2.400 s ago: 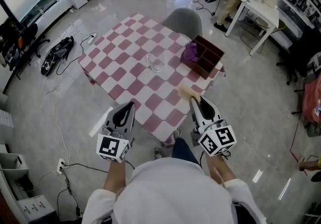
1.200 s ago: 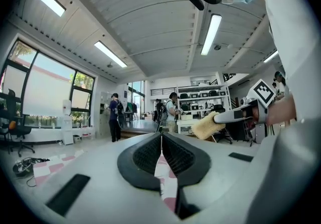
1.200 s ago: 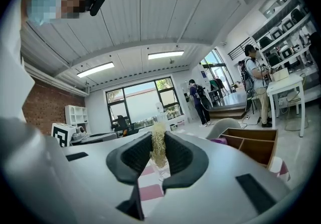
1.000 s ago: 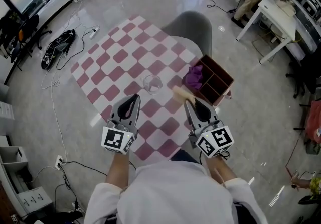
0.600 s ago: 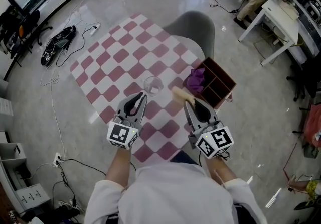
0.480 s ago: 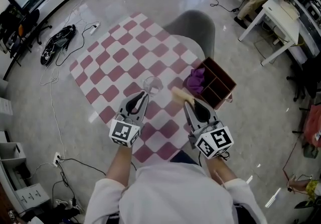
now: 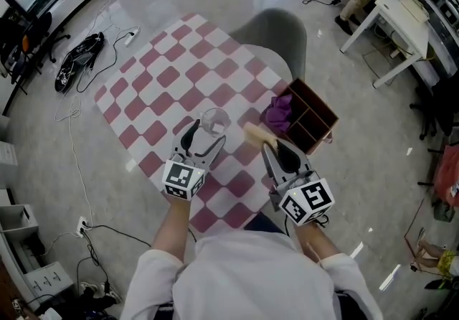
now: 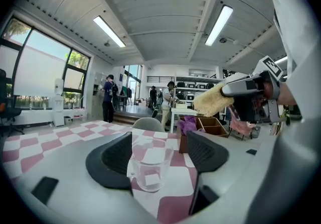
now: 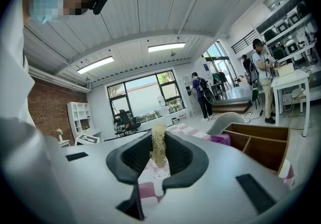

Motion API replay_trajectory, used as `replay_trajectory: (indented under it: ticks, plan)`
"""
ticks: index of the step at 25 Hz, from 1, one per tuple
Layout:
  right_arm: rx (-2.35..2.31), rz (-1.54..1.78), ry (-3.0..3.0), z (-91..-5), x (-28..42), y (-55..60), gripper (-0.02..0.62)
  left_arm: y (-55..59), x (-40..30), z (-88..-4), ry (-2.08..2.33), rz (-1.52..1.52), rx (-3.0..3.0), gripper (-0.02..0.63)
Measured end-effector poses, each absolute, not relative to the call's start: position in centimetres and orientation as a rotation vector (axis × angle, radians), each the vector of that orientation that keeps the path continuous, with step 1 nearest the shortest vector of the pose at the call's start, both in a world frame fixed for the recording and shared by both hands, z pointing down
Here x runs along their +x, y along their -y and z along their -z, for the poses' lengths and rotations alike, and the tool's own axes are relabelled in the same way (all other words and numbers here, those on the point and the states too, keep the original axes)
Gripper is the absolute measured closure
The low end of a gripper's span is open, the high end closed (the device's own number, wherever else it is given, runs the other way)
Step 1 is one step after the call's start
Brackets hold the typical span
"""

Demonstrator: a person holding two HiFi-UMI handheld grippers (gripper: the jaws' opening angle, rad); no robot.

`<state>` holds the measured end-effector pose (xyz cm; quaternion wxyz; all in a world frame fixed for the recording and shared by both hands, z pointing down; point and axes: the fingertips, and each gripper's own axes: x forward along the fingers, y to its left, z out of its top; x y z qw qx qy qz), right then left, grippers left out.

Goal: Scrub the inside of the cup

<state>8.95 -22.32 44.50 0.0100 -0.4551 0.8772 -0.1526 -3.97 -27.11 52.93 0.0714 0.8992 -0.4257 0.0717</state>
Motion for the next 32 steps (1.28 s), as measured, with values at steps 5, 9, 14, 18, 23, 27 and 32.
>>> replay_trajectory:
  ticks: [5,9,14,18,23,27,32]
  plan:
    - [-1.424,0.483,-2.743,-44.6,9.0,22.7,0.508,27.7,-3.7,-55.0,1.285,-0.299,2.669,0.250]
    - [-1.419,0.486,-2.744,-44.8,9.0,22.9,0.508,28.0,-4.0,-56.3,1.282,-0.321,2.637,0.235]
    - [-1.418,0.497,-2.753,-45.1,8.9,23.1,0.508,28.2,-4.0,-57.4,1.252,-0.354,2.642,0.233]
    - [-1.422,0.510,-2.756,-45.4,8.8,23.3,0.508,28.9,-4.2,-58.6,1.261,-0.382,2.613,0.232]
    - [-1.425,0.513,-2.761,-45.8,9.0,23.6,0.508,29.4,-3.6,-60.0,1.231,-0.419,2.604,0.230]
    - [-1.436,0.523,-2.758,-46.0,9.3,24.0,0.508,30.0,-3.3,-60.5,1.233,-0.426,2.598,0.230]
    - [-1.444,0.529,-2.759,-46.2,9.6,24.5,0.508,30.5,-2.7,-61.0,1.220,-0.439,2.602,0.232]
